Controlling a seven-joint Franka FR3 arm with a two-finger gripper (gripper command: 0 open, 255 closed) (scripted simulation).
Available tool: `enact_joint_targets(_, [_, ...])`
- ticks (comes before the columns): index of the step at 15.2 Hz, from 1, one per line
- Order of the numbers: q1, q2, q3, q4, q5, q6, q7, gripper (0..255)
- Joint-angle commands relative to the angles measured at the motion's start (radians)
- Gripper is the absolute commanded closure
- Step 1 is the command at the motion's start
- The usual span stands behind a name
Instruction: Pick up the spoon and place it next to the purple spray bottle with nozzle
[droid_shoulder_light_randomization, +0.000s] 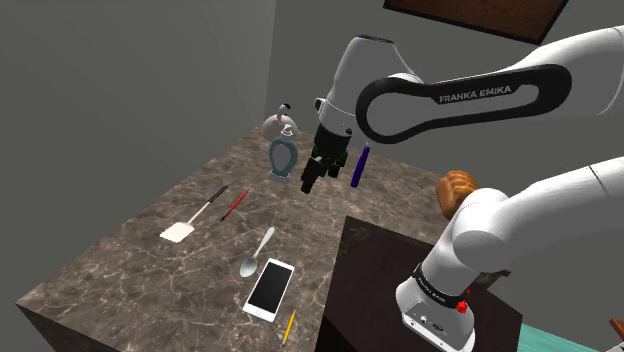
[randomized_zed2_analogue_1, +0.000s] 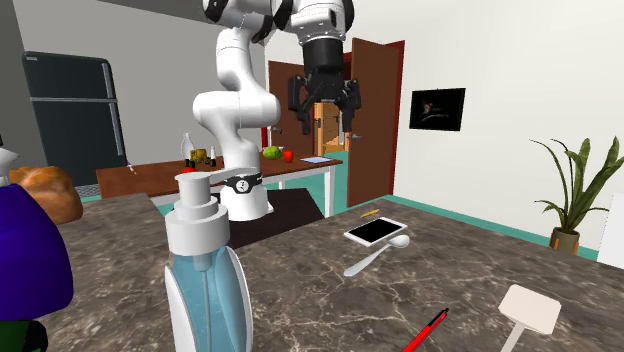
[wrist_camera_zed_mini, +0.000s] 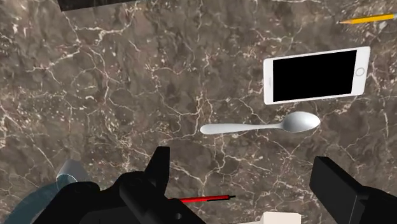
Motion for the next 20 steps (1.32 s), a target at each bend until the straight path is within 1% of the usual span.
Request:
enact_joint_targets(1, [0.008, 0.057, 0.043, -0.01, 0.006, 0.075, 0.025, 0])
enact_joint_targets(4, [0.008, 0.155, 0.107, -0.01, -0.003, 0.181, 0.066, 0])
enact_joint_targets(6, [0.002, 0.227, 0.151, -0.002, -0.022, 0.25, 0.1, 0])
enact_joint_targets(8, [-0.012, 0.305, 0.198, 0.01, -0.057, 0.317, 0.144, 0])
enact_joint_targets(10, [-0.033, 0.388, 0.247, 0.028, -0.114, 0.381, 0.203, 0])
enact_joint_targets(12, [-0.058, 0.478, 0.294, 0.051, -0.203, 0.439, 0.282, 0])
enact_joint_targets(13, [-0.071, 0.526, 0.314, 0.066, -0.262, 0.465, 0.332, 0])
enact_joint_targets(15, [-0.086, 0.628, 0.339, 0.101, -0.41, 0.504, 0.452, 0])
enact_joint_targets(16, [-0.081, 0.681, 0.337, 0.122, -0.494, 0.518, 0.518, 0])
enact_joint_targets(18, [-0.038, 0.783, 0.302, 0.172, -0.65, 0.533, 0.641, 0])
enact_joint_targets(20, [-0.006, 0.822, 0.269, 0.189, -0.706, 0.545, 0.684, 0])
